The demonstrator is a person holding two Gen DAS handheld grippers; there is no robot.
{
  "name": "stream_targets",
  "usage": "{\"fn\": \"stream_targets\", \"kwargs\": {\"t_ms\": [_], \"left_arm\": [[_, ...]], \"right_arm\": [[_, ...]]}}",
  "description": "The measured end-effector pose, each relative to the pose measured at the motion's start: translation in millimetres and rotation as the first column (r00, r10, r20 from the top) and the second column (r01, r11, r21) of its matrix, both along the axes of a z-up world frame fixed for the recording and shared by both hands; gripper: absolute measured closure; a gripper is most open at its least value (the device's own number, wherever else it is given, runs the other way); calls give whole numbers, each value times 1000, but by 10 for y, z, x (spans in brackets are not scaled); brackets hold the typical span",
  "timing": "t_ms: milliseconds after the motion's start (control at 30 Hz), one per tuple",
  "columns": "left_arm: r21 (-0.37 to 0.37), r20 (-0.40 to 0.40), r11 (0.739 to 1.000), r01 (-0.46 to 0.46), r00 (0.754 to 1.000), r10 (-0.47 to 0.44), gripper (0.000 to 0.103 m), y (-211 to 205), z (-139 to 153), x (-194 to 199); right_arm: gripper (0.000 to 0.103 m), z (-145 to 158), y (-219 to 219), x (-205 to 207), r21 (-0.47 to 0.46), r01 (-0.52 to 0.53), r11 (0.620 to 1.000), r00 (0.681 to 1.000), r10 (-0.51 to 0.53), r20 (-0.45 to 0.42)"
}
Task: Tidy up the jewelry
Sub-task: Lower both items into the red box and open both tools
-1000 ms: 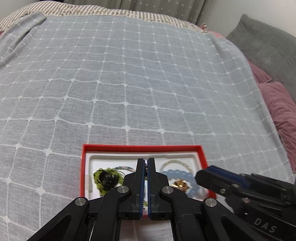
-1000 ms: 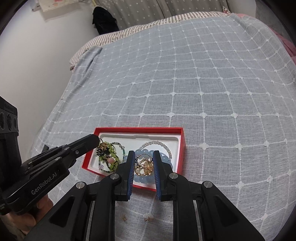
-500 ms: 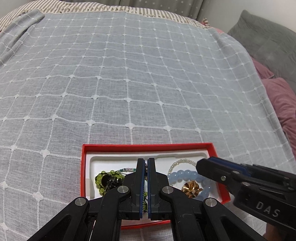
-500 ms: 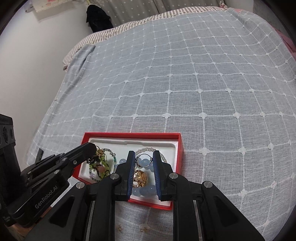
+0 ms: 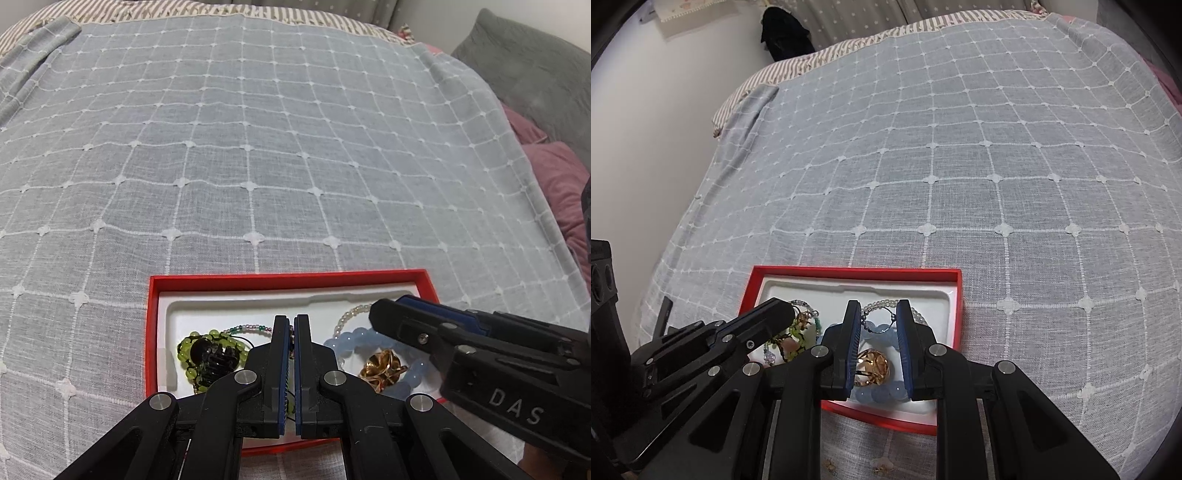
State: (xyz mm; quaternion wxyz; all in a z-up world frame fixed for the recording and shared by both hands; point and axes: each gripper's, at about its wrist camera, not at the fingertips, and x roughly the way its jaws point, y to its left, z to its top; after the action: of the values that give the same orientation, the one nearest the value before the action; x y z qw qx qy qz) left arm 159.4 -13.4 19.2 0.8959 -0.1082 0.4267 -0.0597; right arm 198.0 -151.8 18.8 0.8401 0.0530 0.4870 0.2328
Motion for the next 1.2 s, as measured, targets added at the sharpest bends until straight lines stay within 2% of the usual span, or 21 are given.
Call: {"fn": "stream_targets", "kwargs": {"t_ms": [233, 667, 800, 1033, 1200], "left_arm": [[-49, -18, 999, -15, 1000, 14, 103, 99, -31, 23], [-68, -1, 998, -15, 1000, 15, 100, 138, 26, -21], [-65, 15, 998, -15, 1000, 16, 95, 140, 84, -88], [-58, 42, 998, -31, 999, 34, 94, 154, 171, -201], [-16, 41, 1000, -17, 999, 18, 94, 108, 151, -270]], "right_arm": [[82, 4, 8, 12, -5, 11, 1000, 1000, -11, 9], [82, 27, -35, 11, -18, 28, 999, 999, -28, 21], [82, 20, -67, 14, -14, 35, 999, 999, -35, 14], [82, 111, -68, -55, -8, 36, 999, 999, -35, 37], [81, 160, -62, -115, -3, 28, 1000, 999, -28, 39]]}}
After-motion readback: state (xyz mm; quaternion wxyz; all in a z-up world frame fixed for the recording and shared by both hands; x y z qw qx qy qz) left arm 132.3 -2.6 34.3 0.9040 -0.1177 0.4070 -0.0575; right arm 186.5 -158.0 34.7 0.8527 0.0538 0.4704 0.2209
